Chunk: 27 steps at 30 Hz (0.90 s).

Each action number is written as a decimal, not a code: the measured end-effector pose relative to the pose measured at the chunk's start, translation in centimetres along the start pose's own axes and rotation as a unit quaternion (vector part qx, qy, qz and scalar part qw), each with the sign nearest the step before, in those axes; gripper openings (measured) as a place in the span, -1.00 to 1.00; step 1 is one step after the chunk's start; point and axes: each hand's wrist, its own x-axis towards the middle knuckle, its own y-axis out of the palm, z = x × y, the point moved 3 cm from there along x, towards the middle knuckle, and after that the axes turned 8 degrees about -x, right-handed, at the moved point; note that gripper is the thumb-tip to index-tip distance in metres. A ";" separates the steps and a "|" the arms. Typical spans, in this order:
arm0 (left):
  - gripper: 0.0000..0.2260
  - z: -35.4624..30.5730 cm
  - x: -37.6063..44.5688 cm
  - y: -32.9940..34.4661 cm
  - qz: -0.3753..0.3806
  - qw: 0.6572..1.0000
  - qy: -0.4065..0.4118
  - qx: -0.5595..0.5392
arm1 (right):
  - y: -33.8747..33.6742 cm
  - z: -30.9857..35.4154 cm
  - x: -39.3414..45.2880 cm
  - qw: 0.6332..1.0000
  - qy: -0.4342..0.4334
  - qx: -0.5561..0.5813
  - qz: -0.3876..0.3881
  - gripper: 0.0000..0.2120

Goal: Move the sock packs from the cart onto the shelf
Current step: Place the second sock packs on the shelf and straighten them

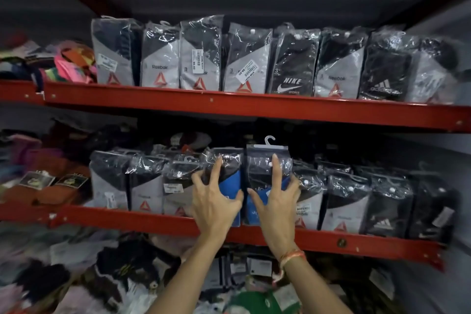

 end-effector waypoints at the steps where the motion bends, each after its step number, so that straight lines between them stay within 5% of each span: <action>1: -0.25 0.0 0.3 0.5 -0.003 1.000 0.002 0.003 | 0.4 -0.1 0.2 1.000 0.005 -0.006 -0.005 -0.17; 8: -0.23 1.5 0.9 3.4 -0.002 0.999 0.034 0.021 | 3.4 -1.4 0.4 0.999 0.032 -0.028 0.023 -0.18; 14: -0.20 1.9 0.8 3.9 0.100 0.990 0.024 0.098 | 4.2 -2.3 -0.4 0.994 0.018 -0.067 0.085 -0.20; 19: -0.23 0.8 -0.1 1.7 0.099 0.979 0.099 0.150 | 2.0 -0.9 0.2 0.971 -0.109 -0.215 0.012 -0.28; 22: -0.12 0.4 1.2 0.8 0.091 0.954 0.179 0.221 | 1.3 -0.1 1.9 0.939 -0.192 -0.283 0.035 -0.07; 27: 0.10 1.7 3.4 2.4 0.170 0.899 0.261 0.307 | 1.7 -1.2 4.3 0.909 -0.179 -0.333 0.176 0.15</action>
